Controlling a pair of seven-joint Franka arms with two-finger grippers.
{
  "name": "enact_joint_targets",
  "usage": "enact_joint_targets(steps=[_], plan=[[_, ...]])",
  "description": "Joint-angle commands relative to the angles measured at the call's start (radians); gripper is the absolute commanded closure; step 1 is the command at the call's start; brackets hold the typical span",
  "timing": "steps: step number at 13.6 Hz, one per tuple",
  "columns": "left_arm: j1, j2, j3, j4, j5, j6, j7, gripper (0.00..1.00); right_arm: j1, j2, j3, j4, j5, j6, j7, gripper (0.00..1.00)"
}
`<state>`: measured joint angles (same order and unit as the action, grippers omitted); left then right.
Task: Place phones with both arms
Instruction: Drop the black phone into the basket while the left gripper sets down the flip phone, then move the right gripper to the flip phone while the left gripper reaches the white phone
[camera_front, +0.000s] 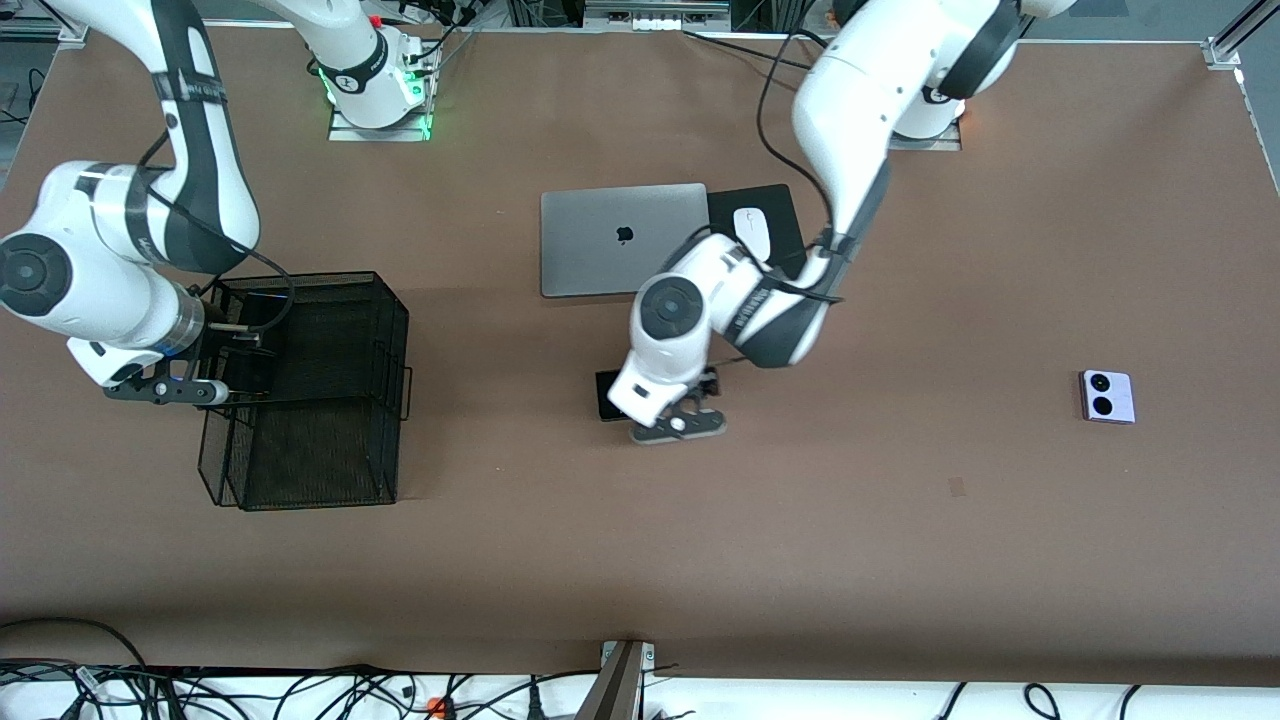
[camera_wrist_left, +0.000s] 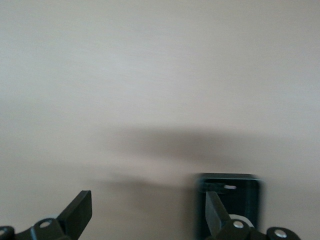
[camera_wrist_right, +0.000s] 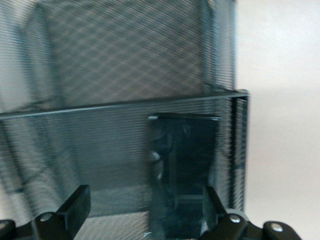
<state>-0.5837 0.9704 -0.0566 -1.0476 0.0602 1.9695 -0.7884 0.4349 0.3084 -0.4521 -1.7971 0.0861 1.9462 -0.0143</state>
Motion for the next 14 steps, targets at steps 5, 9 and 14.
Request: enact_joint_targets(steps=[5, 9, 14], plan=[[0.24, -0.188, -0.005, -0.277, 0.0, -0.103, 0.371, 0.0, 0.273, 0.2, 0.001, 0.295, 0.162, -0.084, 0.201, 0.01], [0.352, -0.211, 0.004, -0.32, 0.03, -0.103, 0.536, 0.0, 0.424, 0.427, 0.032, 0.502, 0.175, 0.054, 0.414, 0.01], [0.528, -0.278, 0.001, -0.412, 0.093, -0.071, 0.782, 0.0, 0.421, 0.587, 0.159, 0.593, 0.182, 0.27, 0.481, 0.01]])
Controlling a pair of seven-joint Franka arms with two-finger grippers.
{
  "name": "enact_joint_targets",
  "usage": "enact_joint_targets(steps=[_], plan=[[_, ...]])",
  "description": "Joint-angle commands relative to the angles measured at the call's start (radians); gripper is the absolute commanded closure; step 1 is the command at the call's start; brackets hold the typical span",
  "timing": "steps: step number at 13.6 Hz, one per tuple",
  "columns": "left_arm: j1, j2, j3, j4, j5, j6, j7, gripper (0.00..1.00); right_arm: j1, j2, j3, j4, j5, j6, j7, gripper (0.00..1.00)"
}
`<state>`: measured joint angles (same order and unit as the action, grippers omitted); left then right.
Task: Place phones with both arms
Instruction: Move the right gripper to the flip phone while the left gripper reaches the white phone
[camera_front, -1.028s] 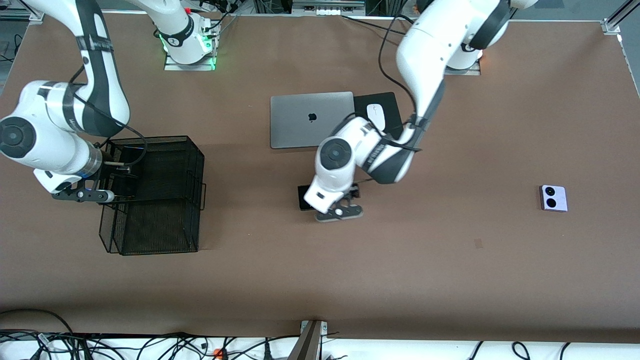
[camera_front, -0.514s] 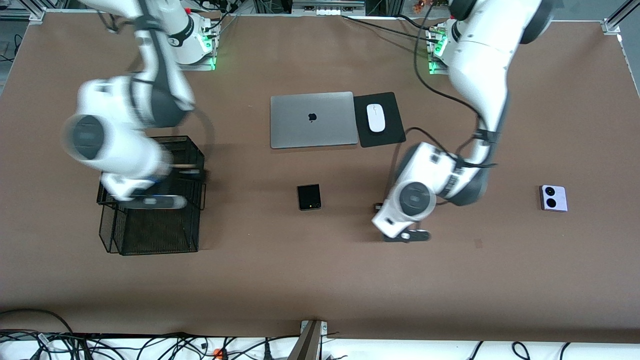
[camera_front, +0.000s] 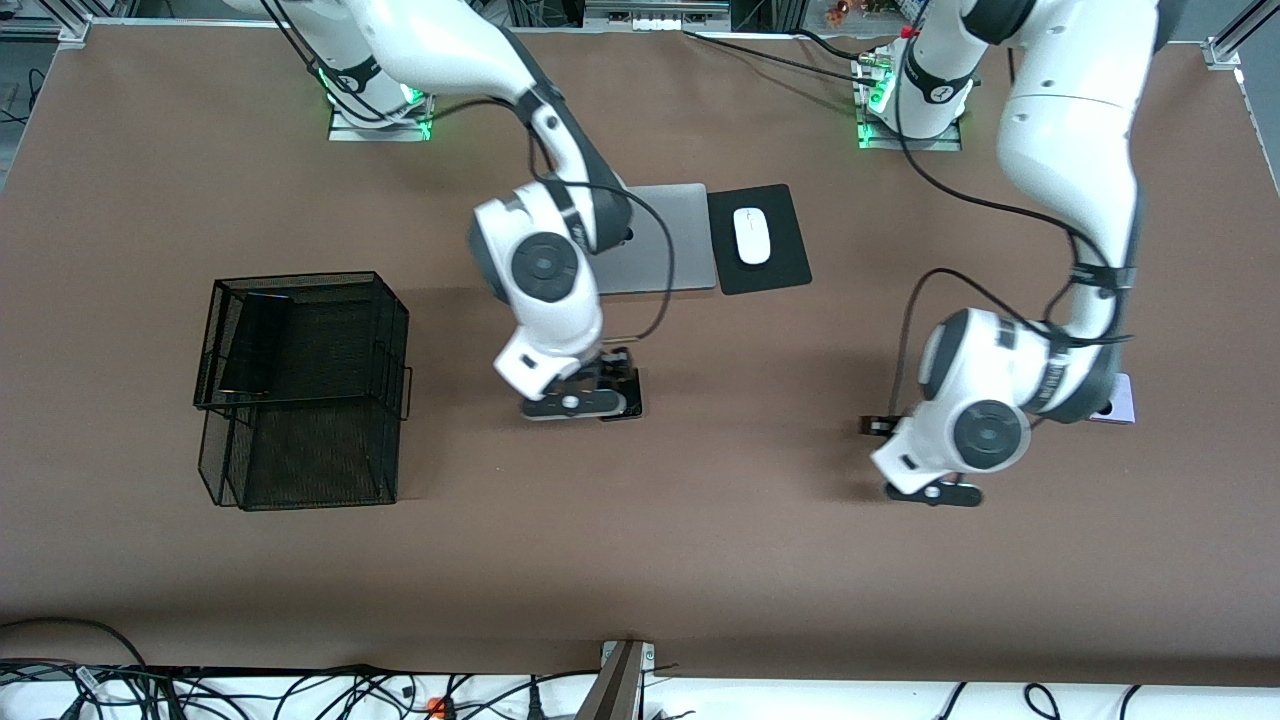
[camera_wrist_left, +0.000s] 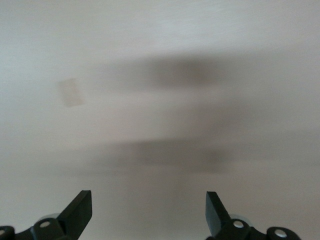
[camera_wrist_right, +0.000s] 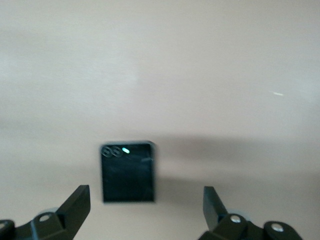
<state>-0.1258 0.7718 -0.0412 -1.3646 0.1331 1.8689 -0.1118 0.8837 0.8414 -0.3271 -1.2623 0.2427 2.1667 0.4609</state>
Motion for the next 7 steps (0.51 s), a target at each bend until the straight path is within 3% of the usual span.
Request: enact_joint_targets(steps=[1, 7], plan=[[0.107, -0.106, -0.014, -0.138, 0.02, 0.065, 0.159, 0.0, -0.026, 0.073, 0.042, 0.058, 0.027, 0.083, 0.013, 0.01], [0.31, -0.224, -0.019, -0.382, 0.02, 0.3, 0.371, 0.0, -0.022, 0.143, 0.057, 0.049, 0.02, 0.145, 0.002, 0.0]])
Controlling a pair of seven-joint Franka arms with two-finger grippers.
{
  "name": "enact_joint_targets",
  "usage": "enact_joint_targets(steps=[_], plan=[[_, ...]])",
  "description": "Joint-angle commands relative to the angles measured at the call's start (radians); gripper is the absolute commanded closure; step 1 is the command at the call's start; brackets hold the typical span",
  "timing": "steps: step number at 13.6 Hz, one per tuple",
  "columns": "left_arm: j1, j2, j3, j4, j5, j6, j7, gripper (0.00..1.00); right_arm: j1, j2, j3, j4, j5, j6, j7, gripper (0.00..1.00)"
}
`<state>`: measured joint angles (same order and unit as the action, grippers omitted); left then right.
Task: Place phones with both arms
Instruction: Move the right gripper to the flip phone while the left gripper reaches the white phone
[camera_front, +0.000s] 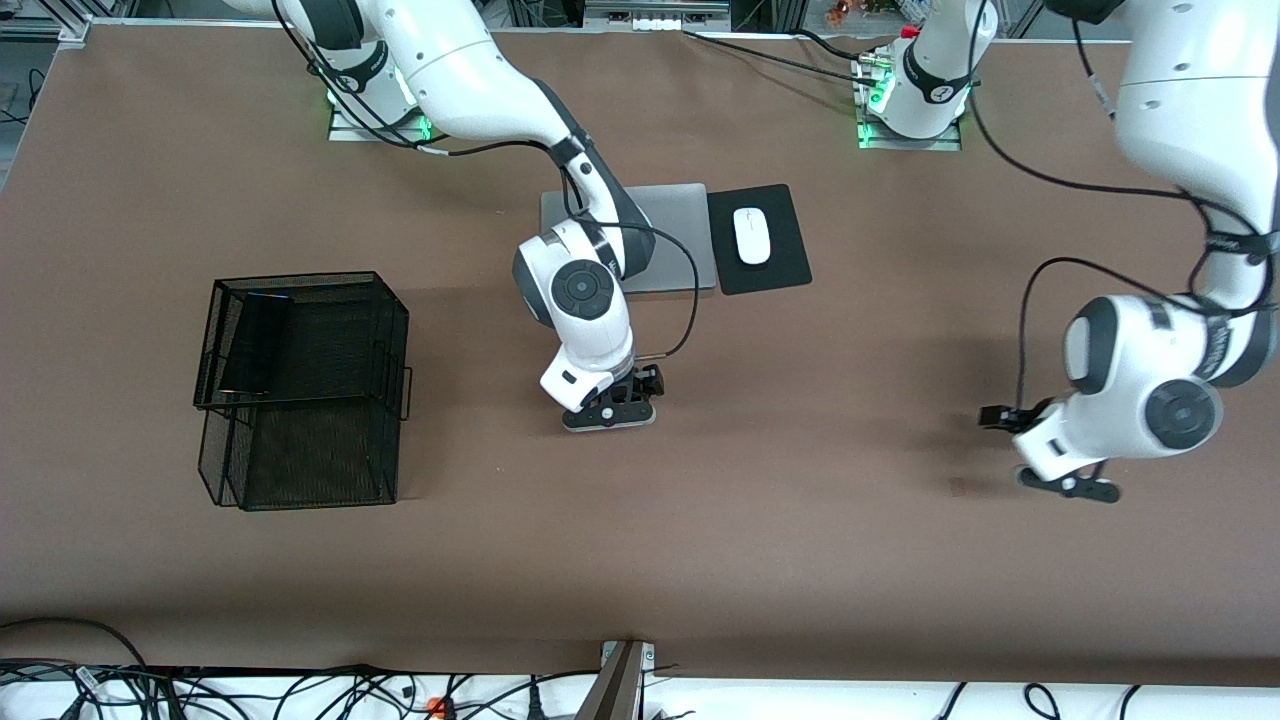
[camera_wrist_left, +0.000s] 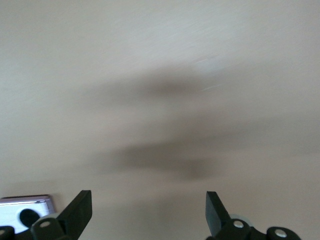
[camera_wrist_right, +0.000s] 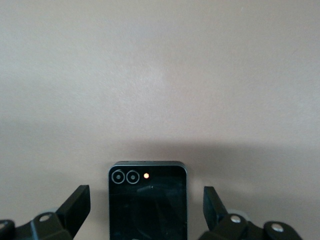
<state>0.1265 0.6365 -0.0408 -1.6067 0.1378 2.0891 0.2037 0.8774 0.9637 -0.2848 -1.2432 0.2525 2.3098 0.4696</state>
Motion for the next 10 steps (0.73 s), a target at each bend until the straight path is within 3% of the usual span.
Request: enact_joint_targets(steps=[1, 5, 10], plan=[[0.088, -0.096, -0.021, -0.172, 0.016, 0.112, 0.091, 0.0, -0.015, 0.026, 0.016, 0.03, 0.014, 0.002, 0.0, 0.0], [0.221, -0.106, -0.025, -0.262, 0.008, 0.262, 0.267, 0.0, -0.014, 0.027, 0.035, -0.001, 0.016, 0.002, 0.003, 0.0], [0.306, -0.1, -0.031, -0.262, 0.0, 0.278, 0.327, 0.0, -0.005, 0.027, 0.035, -0.03, 0.019, 0.0, 0.014, 0.01]])
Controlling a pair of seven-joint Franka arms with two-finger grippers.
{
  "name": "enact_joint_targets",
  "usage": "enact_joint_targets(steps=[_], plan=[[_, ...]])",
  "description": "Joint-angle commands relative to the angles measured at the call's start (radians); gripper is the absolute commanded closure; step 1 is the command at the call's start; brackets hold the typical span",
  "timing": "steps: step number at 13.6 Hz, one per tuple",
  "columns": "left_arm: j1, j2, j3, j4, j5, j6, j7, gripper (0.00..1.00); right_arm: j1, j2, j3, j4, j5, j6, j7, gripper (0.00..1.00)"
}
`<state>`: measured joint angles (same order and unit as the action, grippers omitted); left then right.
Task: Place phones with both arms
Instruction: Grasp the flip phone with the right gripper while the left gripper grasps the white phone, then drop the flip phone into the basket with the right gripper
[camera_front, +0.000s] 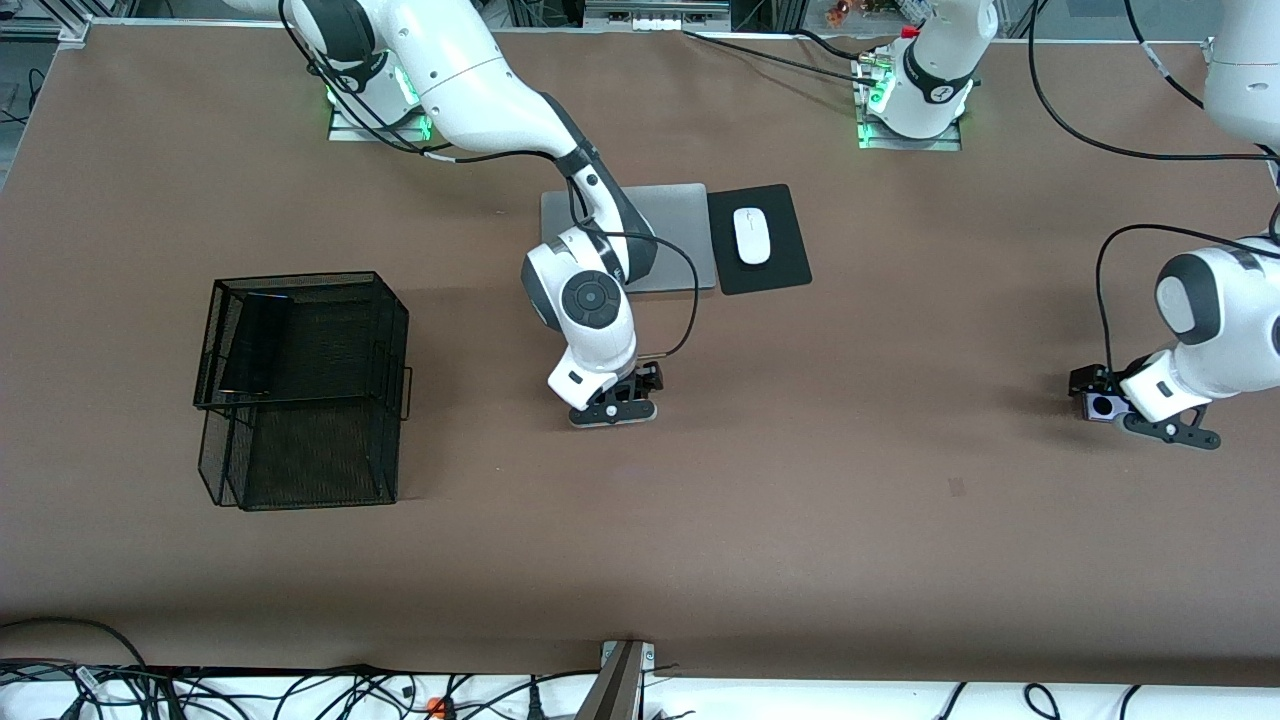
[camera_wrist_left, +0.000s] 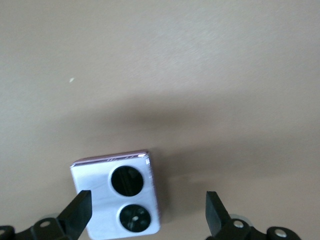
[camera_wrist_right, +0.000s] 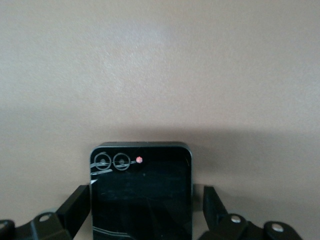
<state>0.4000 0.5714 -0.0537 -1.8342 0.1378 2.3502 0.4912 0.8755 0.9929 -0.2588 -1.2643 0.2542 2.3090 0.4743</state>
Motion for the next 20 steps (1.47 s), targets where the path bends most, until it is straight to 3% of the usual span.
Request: enact_joint_targets(steps=[1, 3, 4, 5, 6, 7, 9, 15, 17, 20], plan=[[0.051, -0.035, -0.017, -0.039, 0.0, 0.04, 0.044, 0.0, -0.001, -0.002, 0.009, -0.009, 0.017, 0.001, 0.012, 0.02], [0.075, -0.024, -0.018, -0.053, -0.004, 0.099, 0.043, 0.0, 0.006, -0.003, 0.009, -0.01, 0.016, -0.002, 0.01, 0.13], [0.086, -0.016, -0.018, -0.053, -0.033, 0.11, 0.041, 0.0, 0.011, -0.005, 0.009, -0.024, 0.016, -0.002, 0.006, 0.29], [0.086, -0.009, -0.017, -0.053, -0.081, 0.126, 0.041, 0.0, 0.01, -0.005, 0.009, -0.024, 0.016, 0.0, 0.003, 0.6], [0.088, -0.001, -0.017, -0.054, -0.101, 0.138, 0.04, 0.0, 0.01, -0.008, 0.009, -0.024, 0.016, -0.002, 0.0, 0.82], [0.086, 0.008, -0.018, -0.054, -0.11, 0.141, 0.02, 0.0, 0.007, -0.016, 0.006, -0.024, 0.016, -0.012, 0.001, 0.97], [0.086, 0.019, -0.017, -0.054, -0.139, 0.158, 0.015, 0.0, -0.007, -0.061, -0.019, -0.02, 0.013, -0.089, -0.003, 1.0], [0.086, 0.047, -0.017, -0.051, -0.149, 0.208, 0.003, 0.0, -0.01, -0.307, -0.308, -0.039, 0.005, -0.523, -0.165, 1.0], [0.088, 0.061, -0.017, -0.047, -0.149, 0.212, -0.003, 0.0, -0.009, -0.418, -0.381, -0.163, 0.005, -0.572, -0.247, 1.0], [0.089, 0.065, -0.017, -0.043, -0.149, 0.212, -0.003, 0.0, -0.009, -0.618, -0.427, -0.43, -0.033, -0.496, -0.305, 1.0]])
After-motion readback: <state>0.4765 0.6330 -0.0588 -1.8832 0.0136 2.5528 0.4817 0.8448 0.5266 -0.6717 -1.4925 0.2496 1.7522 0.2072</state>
